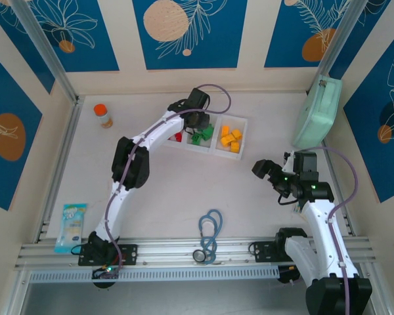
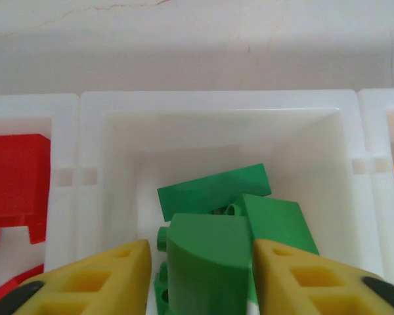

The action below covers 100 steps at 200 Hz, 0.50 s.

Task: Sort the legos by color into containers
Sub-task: Place the lego in the container.

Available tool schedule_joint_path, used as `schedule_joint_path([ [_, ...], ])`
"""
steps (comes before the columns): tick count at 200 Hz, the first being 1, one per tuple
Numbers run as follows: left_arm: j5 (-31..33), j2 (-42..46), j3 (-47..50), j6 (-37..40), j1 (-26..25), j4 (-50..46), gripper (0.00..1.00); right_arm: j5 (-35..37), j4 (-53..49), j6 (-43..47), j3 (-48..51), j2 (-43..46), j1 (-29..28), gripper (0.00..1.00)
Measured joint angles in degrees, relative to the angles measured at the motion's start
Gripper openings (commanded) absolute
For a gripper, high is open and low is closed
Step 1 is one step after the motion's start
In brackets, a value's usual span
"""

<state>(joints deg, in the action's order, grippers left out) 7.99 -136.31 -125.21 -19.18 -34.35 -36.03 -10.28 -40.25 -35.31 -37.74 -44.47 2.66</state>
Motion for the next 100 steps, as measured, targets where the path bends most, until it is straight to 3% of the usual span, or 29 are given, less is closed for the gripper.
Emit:
schedule_joint_path([
  [15,-0.5,0.0,-0.1,0.2,0.1,0.0,0.64,-1.5,0.2,0.4,0.0,0.0,0.0,0.99],
  [34,-0.9,0.0,-0.2,-0.2,0.4,0.0,0.84,-3.7,0.6,0.9,0.0,0.2,0.0,0.99],
  [57,-2.8,1.8,1.9,1.0,0.7,1.4,0.93,-5.2,1.4,1.2,0.0,0.8,0.0,0.99],
  [62,-3.2,3.0,3.8,1.2,0.9,2.2,0.99,-5.2,1.9,1.2,0.0,1.0,0.0,0.99],
  [100,-5.7,24.0,30.7,4.2,2.2,13.8,0.99,-4.0,6.0,0.9,0.1,0.9,-1.8,0.99],
])
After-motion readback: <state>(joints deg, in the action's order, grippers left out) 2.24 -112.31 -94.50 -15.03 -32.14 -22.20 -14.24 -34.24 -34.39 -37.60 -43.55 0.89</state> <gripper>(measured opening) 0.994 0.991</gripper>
